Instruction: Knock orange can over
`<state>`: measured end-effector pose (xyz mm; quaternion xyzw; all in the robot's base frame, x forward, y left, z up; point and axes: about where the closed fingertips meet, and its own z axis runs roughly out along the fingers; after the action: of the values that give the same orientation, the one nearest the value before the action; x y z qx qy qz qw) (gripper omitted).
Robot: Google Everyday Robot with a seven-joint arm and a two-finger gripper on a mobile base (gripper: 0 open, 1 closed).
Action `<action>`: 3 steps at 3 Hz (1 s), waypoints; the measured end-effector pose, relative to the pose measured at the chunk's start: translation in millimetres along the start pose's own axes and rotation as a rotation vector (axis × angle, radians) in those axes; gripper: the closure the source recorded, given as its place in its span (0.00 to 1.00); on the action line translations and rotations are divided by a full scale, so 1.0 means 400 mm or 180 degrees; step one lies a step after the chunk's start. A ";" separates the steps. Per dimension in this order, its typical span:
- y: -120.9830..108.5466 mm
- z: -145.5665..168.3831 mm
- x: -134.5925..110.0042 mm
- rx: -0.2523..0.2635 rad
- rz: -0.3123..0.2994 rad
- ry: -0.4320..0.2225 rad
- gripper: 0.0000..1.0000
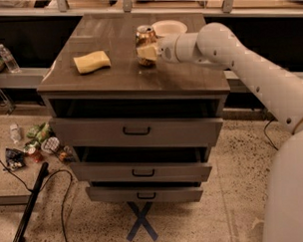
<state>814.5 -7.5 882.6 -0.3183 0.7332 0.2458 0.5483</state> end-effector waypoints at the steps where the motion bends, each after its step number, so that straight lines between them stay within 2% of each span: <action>1: -0.019 -0.033 -0.072 -0.0030 -0.0222 0.0206 0.96; 2: -0.042 -0.054 -0.139 0.0017 -0.0538 0.0600 1.00; 3: -0.053 -0.088 -0.119 0.0050 -0.0819 0.1206 1.00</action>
Offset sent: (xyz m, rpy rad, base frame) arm -0.0052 -0.0540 0.0697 -0.5517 0.1405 0.1429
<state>816.6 -37.6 937.8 -0.4453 0.7784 0.1039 0.4302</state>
